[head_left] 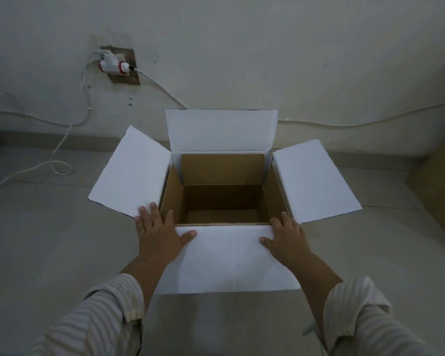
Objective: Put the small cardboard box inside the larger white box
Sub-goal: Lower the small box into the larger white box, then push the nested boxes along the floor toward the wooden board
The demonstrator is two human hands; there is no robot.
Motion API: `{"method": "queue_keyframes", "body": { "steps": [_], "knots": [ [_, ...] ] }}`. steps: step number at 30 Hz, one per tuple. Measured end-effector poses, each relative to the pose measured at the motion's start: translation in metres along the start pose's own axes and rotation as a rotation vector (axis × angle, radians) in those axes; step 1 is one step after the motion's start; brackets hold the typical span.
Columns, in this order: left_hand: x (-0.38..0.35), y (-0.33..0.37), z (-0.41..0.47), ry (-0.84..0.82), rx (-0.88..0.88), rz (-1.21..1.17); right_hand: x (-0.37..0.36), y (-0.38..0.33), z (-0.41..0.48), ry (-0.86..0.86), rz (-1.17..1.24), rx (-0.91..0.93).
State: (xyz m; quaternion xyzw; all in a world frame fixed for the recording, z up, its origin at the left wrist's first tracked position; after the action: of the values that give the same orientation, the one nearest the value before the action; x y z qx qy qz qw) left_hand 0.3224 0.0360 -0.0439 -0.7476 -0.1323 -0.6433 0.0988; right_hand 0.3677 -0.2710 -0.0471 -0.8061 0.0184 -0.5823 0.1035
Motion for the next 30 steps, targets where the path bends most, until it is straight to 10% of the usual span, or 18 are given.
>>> {"method": "queue_keyframes", "body": {
  "steps": [20,30],
  "knots": [
    [-0.006,0.003,-0.009,0.140,0.035,-0.210,-0.005,0.011,-0.003,0.191,0.140,-0.060],
    [-0.016,-0.011,-0.022,0.202,0.399,-0.976,0.001,0.030,-0.011,0.242,0.735,-0.368]
  ]
}}
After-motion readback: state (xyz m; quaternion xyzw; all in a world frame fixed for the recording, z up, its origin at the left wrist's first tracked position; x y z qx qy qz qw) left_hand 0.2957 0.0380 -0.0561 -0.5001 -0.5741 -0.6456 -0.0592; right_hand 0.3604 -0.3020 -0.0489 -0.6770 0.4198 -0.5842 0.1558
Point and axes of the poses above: each hand's wrist, its own z-axis towards the middle knuckle, its own x-axis out of the back of the hand, y = z × x, the point moved 4 cm from there along z, towards the middle knuckle, and after that the axes turned 9 degrees about -y, right-handed, at the moved point
